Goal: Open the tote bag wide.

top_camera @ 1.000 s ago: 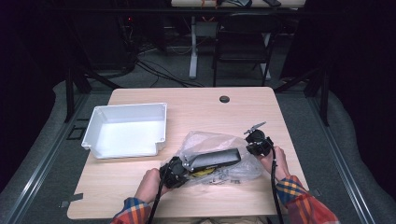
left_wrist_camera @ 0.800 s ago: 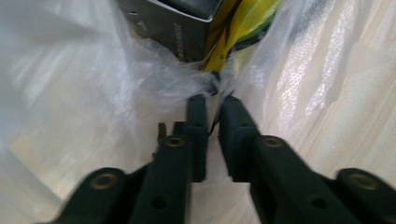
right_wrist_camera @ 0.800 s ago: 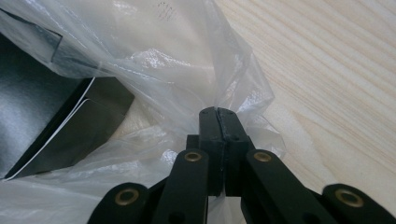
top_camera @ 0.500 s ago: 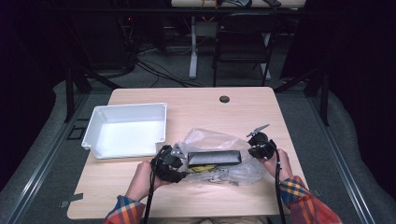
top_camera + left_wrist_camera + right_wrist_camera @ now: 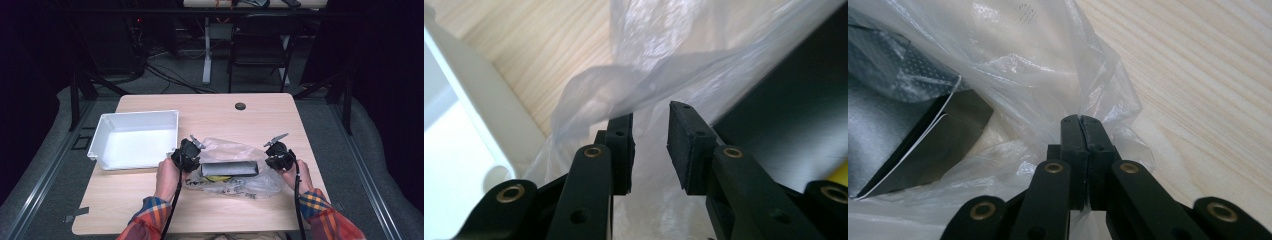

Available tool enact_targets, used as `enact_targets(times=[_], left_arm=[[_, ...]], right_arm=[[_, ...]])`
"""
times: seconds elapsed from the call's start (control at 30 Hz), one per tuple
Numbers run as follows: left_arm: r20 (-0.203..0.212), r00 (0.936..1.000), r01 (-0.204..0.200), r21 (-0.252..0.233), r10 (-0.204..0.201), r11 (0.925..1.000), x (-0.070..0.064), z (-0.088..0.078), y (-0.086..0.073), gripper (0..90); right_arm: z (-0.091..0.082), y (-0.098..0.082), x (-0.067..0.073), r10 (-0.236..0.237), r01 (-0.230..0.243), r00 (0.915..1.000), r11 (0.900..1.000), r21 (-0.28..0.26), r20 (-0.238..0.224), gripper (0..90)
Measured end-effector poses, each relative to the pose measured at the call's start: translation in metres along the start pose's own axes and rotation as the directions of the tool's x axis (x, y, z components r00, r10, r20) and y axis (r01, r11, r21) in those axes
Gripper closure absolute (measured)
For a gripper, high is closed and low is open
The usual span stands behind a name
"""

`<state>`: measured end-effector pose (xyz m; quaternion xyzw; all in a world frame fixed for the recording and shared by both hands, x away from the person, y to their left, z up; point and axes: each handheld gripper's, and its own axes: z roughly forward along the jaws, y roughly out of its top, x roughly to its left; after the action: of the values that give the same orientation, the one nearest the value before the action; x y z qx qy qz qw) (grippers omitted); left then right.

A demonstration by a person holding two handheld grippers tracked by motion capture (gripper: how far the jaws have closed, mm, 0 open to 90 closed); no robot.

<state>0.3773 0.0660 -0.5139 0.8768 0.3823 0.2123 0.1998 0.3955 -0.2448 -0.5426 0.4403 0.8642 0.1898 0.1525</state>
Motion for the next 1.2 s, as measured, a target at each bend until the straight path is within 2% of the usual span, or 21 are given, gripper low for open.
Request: enact_targets(times=[0.07, 0.2, 0.3, 0.33, 0.43, 0.47, 0.53, 0.63, 0.7, 0.73, 0.8, 0.83, 0.93, 1.0, 1.03, 1.1, 1.13, 1.17, 1.2], left_arm=[[-0.006, 0.9998, 0.017, 0.018, -0.017, 0.9997, 0.002, 0.005, -0.001, 71.9], [0.019, 0.9998, 0.003, 0.040, -0.004, 0.9992, 0.002, 0.004, -0.004, 70.5], [0.051, 0.9986, -0.011, 0.026, 0.010, 0.9996, 0.003, -0.007, -0.006, 64.0], [0.067, 0.9974, -0.027, 0.020, 0.026, 0.9994, 0.003, -0.013, -0.006, 61.7], [0.116, 0.9920, -0.049, 0.001, 0.049, 0.9988, 0.005, -0.029, -0.009, 54.4], [0.144, 0.9881, -0.051, -0.011, 0.052, 0.9986, 0.005, -0.034, -0.009, 53.1], [0.166, 0.9840, -0.062, -0.026, 0.065, 0.9977, 0.006, -0.041, -0.009, 49.5], [0.243, 0.9658, -0.081, -0.048, 0.090, 0.9956, 0.007, -0.051, -0.007, 44.0], [0.264, 0.9596, -0.086, -0.054, 0.097, 0.9948, 0.007, -0.055, -0.006, 41.0], [0.292, 0.9486, -0.107, -0.063, 0.121, 0.9922, 0.006, -0.058, -0.005, 40.0], [0.296, 0.9428, -0.135, -0.083, 0.154, 0.9873, 0.005, -0.063, -0.004, 36.7], [0.310, 0.9349, -0.148, -0.098, 0.172, 0.9841, 0.005, -0.065, -0.003, 34.2], [0.339, 0.9215, -0.157, -0.123, 0.190, 0.9799, 0.007, -0.065, -0.002, 29.2], [0.345, 0.9211, -0.144, -0.128, 0.180, 0.9813, 0.009, -0.062, 0.000, 27.2], [0.351, 0.9170, -0.152, -0.131, 0.189, 0.9797, 0.011, -0.060, 0.001, 25.7], [0.354, 0.9179, -0.140, -0.132, 0.179, 0.9813, 0.013, -0.059, 0.004, 24.8], [0.353, 0.9165, -0.147, -0.137, 0.187, 0.9795, 0.014, -0.058, 0.005, 24.5], [0.364, 0.9122, -0.144, -0.143, 0.187, 0.9792, 0.015, -0.058, 0.007, 24.5], [0.360, 0.9117, -0.155, -0.145, 0.198, 0.9773, 0.014, -0.057, 0.009, 24.8]], right_arm=[[0.001, 0.000, 0.000, 0.007, -0.007, 1.0000, 1.000, -0.016, 0.006, 89.5], [0.000, 0.002, 0.000, -0.013, 0.013, 0.9999, 1.000, -0.017, 0.008, 88.1], [-0.005, 0.003, -0.001, -0.019, 0.019, 0.9998, 0.999, -0.034, -0.009, 85.3], [-0.008, 0.003, -0.001, -0.022, 0.022, 0.9997, 0.999, -0.046, -0.010, 84.8], [-0.019, 0.003, -0.004, -0.018, 0.015, 0.9994, 0.995, -0.101, -0.031, 80.6], [-0.022, 0.002, -0.005, -0.022, 0.018, 0.9990, 0.994, -0.109, -0.038, 78.8], [-0.028, 0.002, -0.008, -0.019, 0.013, 0.9987, 0.991, -0.131, -0.047, 73.5], [-0.037, 0.003, -0.012, -0.018, 0.007, 0.9976, 0.987, -0.158, -0.067, 66.7], [-0.041, 0.002, -0.014, -0.018, 0.003, 0.9960, 0.986, -0.167, -0.088, 60.2], [-0.043, 0.002, -0.015, -0.016, 0.000, 0.9957, 0.985, -0.170, -0.091, 56.3], [-0.046, 0.001, -0.017, -0.030, 0.010, 0.9930, 0.985, -0.170, -0.115, 47.4], [-0.049, 0.000, -0.017, -0.032, 0.010, 0.9920, 0.985, -0.174, -0.122, 42.8], [-0.051, -0.002, -0.018, -0.037, 0.012, 0.9895, 0.985, -0.174, -0.140, 29.9], [-0.054, -0.004, -0.020, -0.036, 0.006, 0.9864, 0.982, -0.186, -0.160, 23.1], [-0.056, -0.004, -0.022, -0.038, 0.008, 0.9865, 0.982, -0.189, -0.159, 19.5], [-0.062, -0.006, -0.025, -0.028, -0.009, 0.9859, 0.976, -0.217, -0.165, 17.5], [-0.065, -0.006, -0.026, -0.026, -0.013, 0.9855, 0.974, -0.227, -0.168, 17.2], [-0.068, -0.007, -0.027, -0.021, -0.020, 0.9853, 0.972, -0.234, -0.170, 17.2], [-0.072, -0.007, -0.028, -0.017, -0.027, 0.9841, 0.970, -0.243, -0.177, 17.2]])
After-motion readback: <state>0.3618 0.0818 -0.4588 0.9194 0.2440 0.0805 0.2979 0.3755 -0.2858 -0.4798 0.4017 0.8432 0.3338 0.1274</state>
